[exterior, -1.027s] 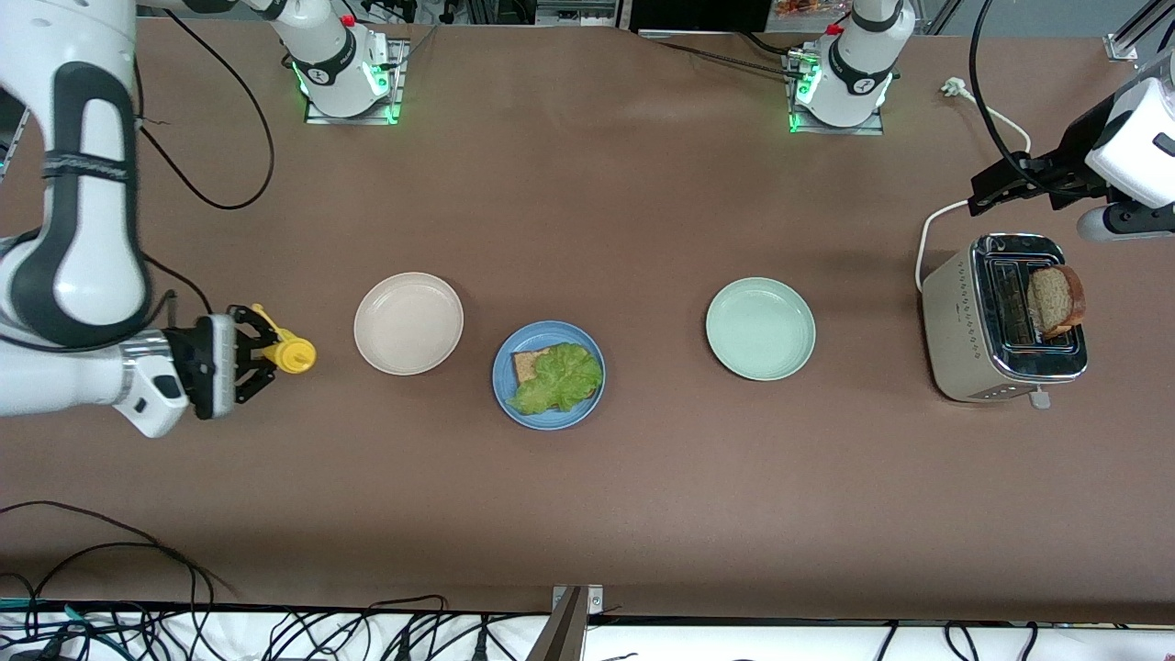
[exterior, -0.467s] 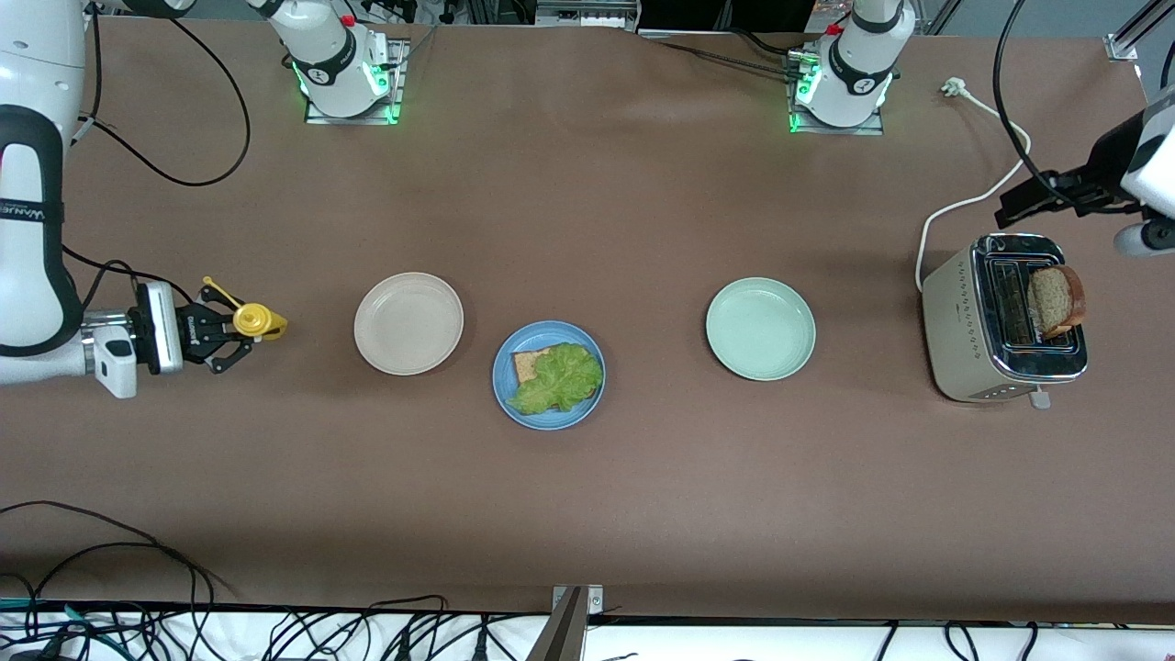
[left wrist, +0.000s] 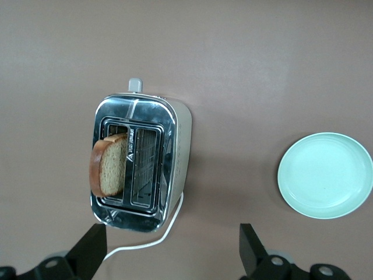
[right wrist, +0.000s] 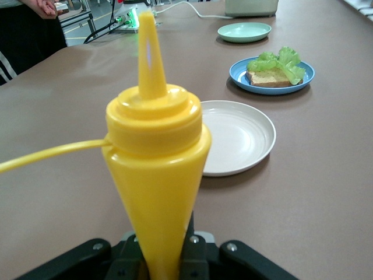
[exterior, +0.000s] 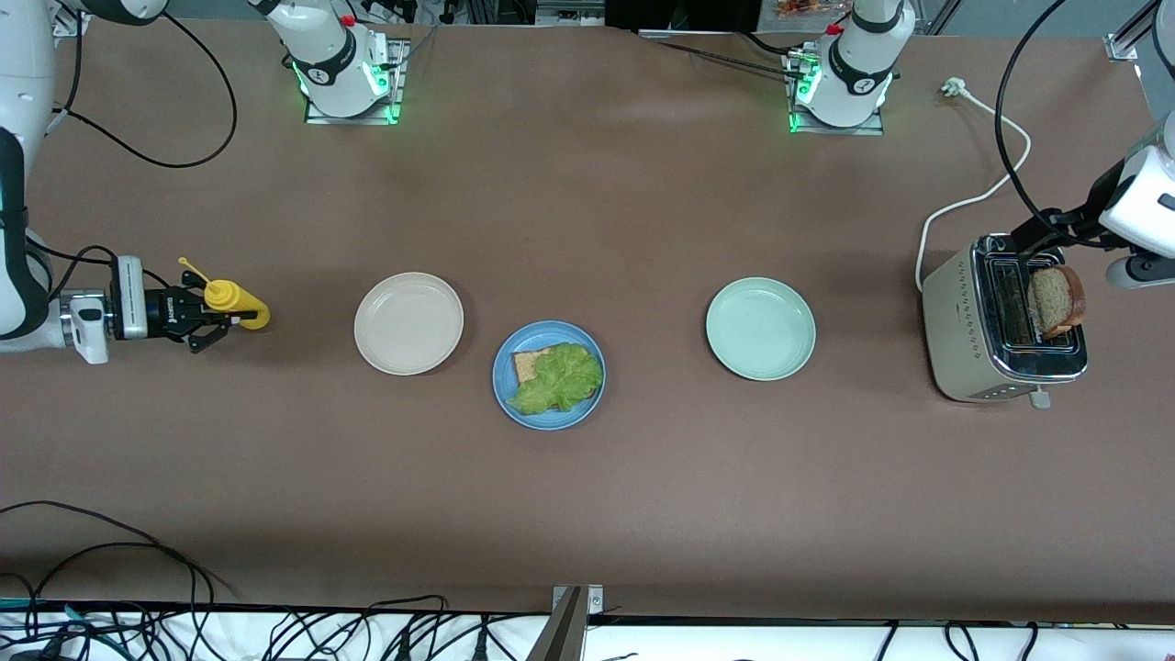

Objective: Make sandwich in blue plate with both arms
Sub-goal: 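Carry the mustard bottle back beside the cream plate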

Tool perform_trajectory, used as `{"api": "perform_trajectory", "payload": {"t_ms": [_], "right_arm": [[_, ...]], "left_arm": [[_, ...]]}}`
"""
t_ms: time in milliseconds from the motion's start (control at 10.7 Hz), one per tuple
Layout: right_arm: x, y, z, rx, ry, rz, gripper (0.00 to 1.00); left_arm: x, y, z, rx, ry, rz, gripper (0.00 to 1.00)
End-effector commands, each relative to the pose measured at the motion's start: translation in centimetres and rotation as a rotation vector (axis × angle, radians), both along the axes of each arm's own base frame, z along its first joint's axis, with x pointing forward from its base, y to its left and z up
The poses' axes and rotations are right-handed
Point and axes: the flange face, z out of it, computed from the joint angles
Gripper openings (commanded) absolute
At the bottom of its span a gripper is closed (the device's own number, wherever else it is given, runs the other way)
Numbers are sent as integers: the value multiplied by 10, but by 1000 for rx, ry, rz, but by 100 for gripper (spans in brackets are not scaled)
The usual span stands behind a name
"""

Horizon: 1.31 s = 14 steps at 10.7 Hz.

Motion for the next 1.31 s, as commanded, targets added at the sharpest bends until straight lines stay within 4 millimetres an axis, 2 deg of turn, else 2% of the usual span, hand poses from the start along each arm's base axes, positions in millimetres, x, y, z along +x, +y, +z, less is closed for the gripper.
{"api": "perform_trajectory", "payload": {"t_ms": [0, 187, 374, 467, 654, 841, 934, 1121, 1214], "right_arm": [[-17, -22, -40, 107, -51, -2, 16], [-23, -28, -58, 139, -68, -8, 16], [-24, -29, -66, 148, -107, 11, 17], [-25, -27, -75, 174, -136, 4, 17], [-25, -26, -80, 188, -146, -4, 17], [-28, -36, -87, 170, -141, -28, 19], [-29, -41, -83, 164, -142, -40, 27], [-32, -55, -83, 150, -153, -59, 26], [-34, -54, -88, 150, -152, -61, 26]], "left_arm": [[0, 43, -33, 26, -2, 0, 100], [3, 72, -51, 21, -16, -118, 100], [6, 104, -71, 8, -5, -162, 100], [7, 120, -88, -8, 4, -191, 100], [-6, 150, -122, -84, 19, -195, 100], [-17, 160, -154, -109, 79, -178, 100], [-21, 163, -166, -117, 99, -171, 100], [-22, 167, -183, -127, 130, -166, 100], [-23, 175, -187, -129, 124, -180, 100]]}}
